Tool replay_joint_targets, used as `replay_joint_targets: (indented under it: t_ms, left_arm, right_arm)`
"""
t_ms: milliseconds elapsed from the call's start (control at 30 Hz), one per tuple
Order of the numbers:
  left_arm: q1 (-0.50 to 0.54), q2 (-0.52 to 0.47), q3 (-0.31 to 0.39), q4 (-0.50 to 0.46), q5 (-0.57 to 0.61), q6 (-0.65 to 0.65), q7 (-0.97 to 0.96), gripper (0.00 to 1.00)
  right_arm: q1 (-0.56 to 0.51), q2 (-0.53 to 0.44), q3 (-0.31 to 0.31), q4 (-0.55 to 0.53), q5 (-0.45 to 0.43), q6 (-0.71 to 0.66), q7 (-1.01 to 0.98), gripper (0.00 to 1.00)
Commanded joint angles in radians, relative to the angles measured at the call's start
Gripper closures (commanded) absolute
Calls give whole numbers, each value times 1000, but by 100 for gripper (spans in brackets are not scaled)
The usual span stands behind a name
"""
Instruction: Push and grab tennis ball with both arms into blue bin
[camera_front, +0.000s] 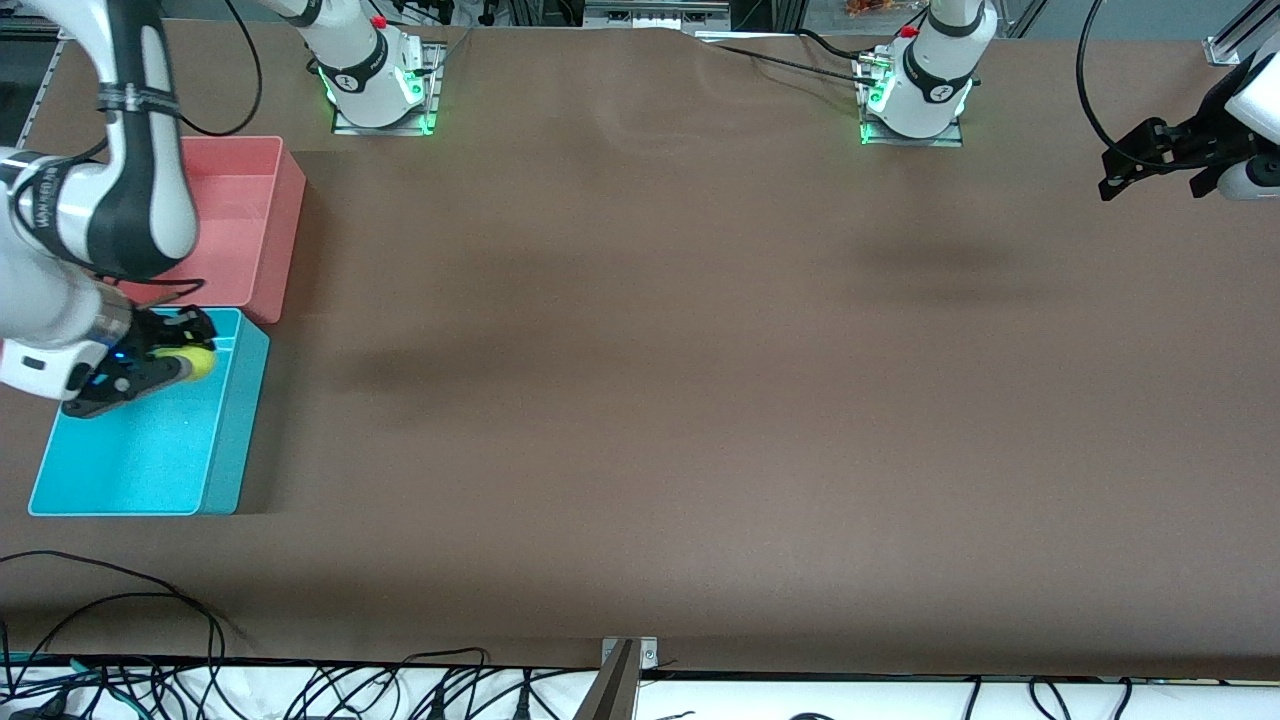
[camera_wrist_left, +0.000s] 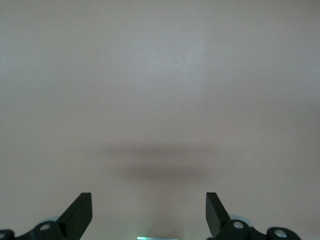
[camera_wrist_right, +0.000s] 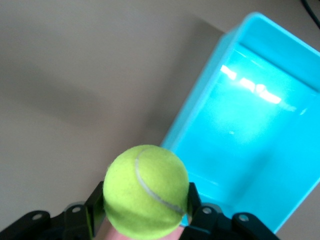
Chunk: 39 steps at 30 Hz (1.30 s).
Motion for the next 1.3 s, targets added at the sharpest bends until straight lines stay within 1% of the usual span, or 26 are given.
replay_joint_targets:
  t_ms: [0, 200, 434, 568, 801, 901, 935, 968, 1002, 1035, 1068, 1169, 1269]
  left_arm:
    - [7, 17, -5, 36, -20, -23, -6, 0]
    - [7, 17, -5, 36, -20, -23, -6, 0]
    - [7, 18, -3, 36, -20, -23, -6, 0]
    - [7, 18, -5, 36, -20, -23, -6, 0]
    - [7, 18, -5, 36, -20, -23, -6, 0]
    - [7, 18, -5, 36, -20, -23, -6, 0]
    - [7, 18, -5, 36, -20, -23, -6, 0]
    - [7, 18, -5, 36, -20, -23, -6, 0]
    - [7, 18, -5, 36, -20, -23, -6, 0]
    - [7, 18, -5, 36, -20, -23, -6, 0]
    - [7, 18, -5, 36, -20, -23, -6, 0]
    - [7, 18, -5, 36, -21, -23, -8, 0]
    - [7, 18, -5, 36, -20, -23, -8, 0]
  right_arm:
    - [-60, -48, 29, -150, -14, 149, -100, 79]
    - [-103, -34, 29, -236, -8, 251, -131, 81]
    - [-129, 14, 30, -261, 3, 314, -140, 81]
    - [-139, 43, 30, -262, 63, 315, -172, 81]
    - [-152, 98, 30, -261, 209, 315, -280, 80]
    - [-153, 109, 30, -261, 221, 315, -289, 77]
    - [-153, 110, 30, -259, 223, 315, -291, 71]
    - [-153, 110, 30, -256, 221, 315, -289, 60]
    - [-152, 109, 30, -255, 223, 315, -289, 42]
    - [-152, 106, 30, -253, 224, 315, -286, 26]
    - [-152, 103, 30, -252, 230, 315, -281, 18]
    - [-150, 98, 30, -244, 250, 312, -283, 9]
    - [-149, 89, 30, -223, 250, 306, -281, 4]
